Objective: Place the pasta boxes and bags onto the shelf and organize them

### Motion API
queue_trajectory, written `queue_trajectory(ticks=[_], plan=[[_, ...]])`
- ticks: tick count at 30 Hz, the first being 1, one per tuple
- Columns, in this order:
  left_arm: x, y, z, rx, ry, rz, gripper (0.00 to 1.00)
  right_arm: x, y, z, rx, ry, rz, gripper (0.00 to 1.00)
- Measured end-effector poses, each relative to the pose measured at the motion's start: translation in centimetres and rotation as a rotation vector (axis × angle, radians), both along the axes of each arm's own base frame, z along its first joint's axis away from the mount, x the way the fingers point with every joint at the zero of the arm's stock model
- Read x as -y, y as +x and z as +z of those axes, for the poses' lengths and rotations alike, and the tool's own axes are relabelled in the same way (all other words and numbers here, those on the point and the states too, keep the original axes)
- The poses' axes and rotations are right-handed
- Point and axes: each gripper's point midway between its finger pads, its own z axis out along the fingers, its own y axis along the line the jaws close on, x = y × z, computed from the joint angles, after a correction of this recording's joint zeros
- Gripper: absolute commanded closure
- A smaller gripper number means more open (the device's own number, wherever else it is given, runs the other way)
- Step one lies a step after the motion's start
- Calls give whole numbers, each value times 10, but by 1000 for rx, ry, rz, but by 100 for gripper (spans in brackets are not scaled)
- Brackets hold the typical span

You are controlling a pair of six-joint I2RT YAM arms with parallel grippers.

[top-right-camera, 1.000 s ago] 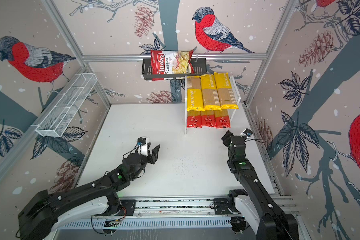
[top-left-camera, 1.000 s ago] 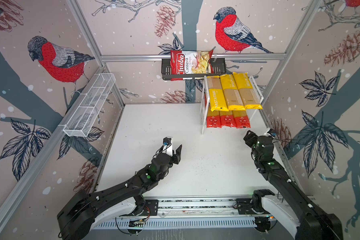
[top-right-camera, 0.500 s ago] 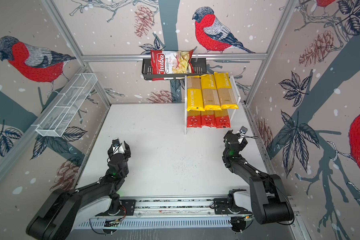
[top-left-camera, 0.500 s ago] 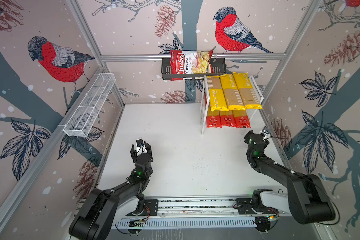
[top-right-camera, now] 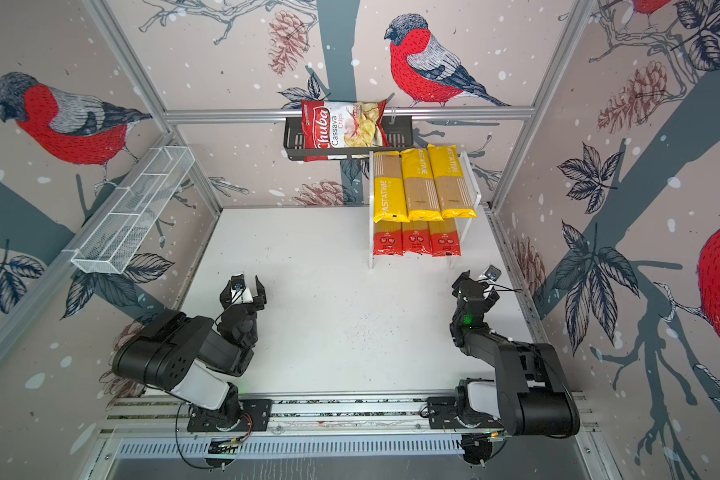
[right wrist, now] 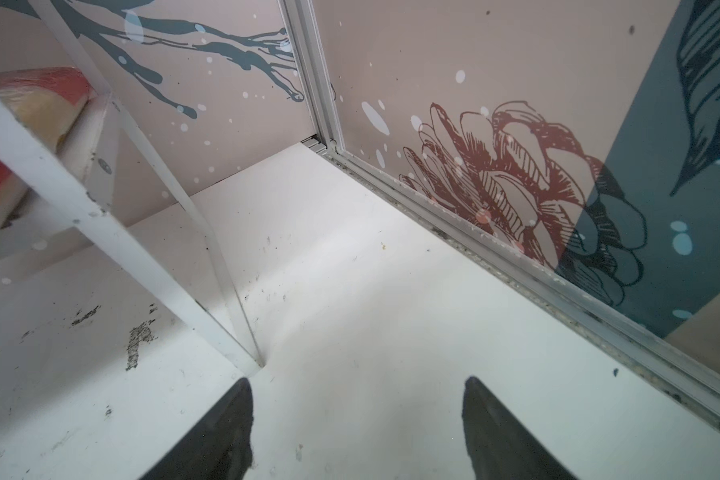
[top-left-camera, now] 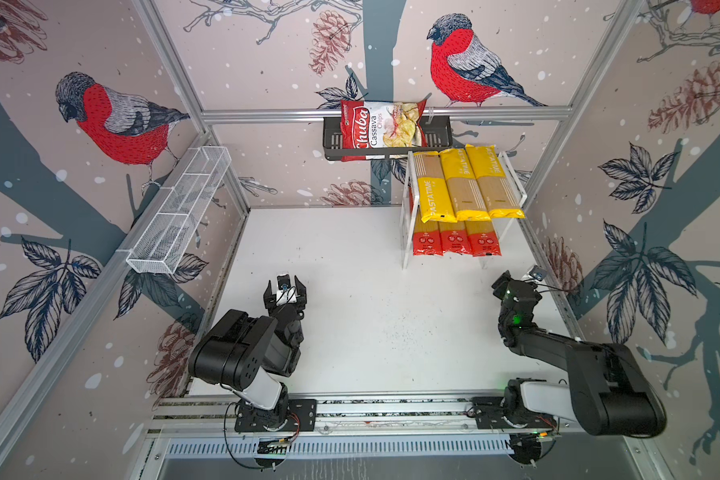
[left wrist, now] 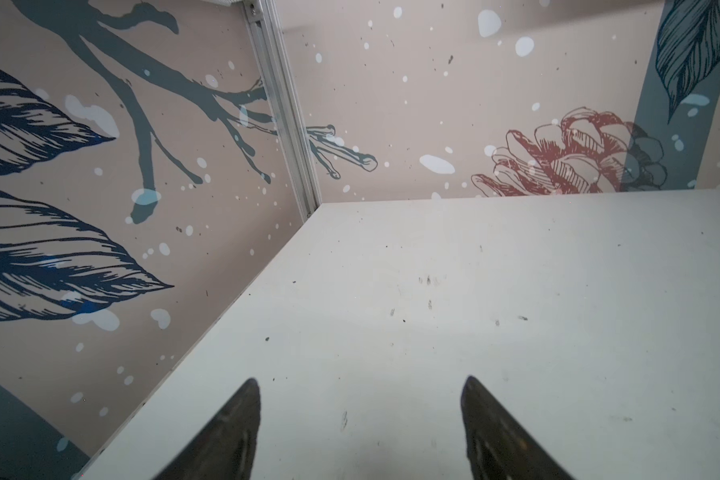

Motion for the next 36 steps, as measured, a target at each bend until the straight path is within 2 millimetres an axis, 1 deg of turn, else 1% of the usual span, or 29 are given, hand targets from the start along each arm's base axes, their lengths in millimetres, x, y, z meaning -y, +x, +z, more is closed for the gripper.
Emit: queue_trajectory(ticks=[2, 4, 6, 7, 10, 12, 16, 19, 21, 24, 28, 32, 33, 34, 35, 36], plan=[[-3, 3, 6, 27, -22, 7, 25, 0, 1, 7, 30, -19, 5, 22], [-9, 7, 10, 45, -42, 19, 25, 4, -1, 10, 46, -32, -5, 22], [-12, 10, 6, 38, -52, 28, 25, 8, -1, 12, 62, -45, -12, 23], [-12, 12, 4, 28, -53, 28, 25, 9, -1, 11, 66, -56, -13, 23], [-12, 17, 10, 49, -73, 27, 24, 12, -2, 1, 53, -59, -3, 23], [-12, 17, 7, 39, -74, 29, 24, 12, 0, 2, 60, -57, 9, 23], [-14, 19, 7, 37, -88, 27, 24, 7, 12, 11, 82, -67, 38, 20], [-17, 23, 7, 34, -98, 36, 22, -2, 28, 13, 72, -75, 81, 19], [-21, 26, 7, 30, -106, 47, 21, -6, 32, 12, 65, -80, 110, 18], [-23, 33, 7, 20, -119, 46, 21, -7, 29, 6, 52, -80, 138, 18], [-24, 34, 1, -5, -132, 45, 20, -14, 15, -19, 10, -79, 195, 17], [-22, 35, -2, -20, -136, 32, 20, -18, 20, -4, 68, -84, 215, 17], [-22, 35, -3, -23, -136, 33, 13, -19, 20, -3, 68, -86, 218, 17], [-22, 35, -3, -24, -136, 33, 4, -19, 20, -3, 68, -86, 220, 16], [-22, 35, -3, -26, -136, 32, 2, -20, 20, -3, 68, -86, 223, 16], [-22, 35, -4, -25, -140, 33, 2, -21, 20, -3, 67, -89, 227, 14]])
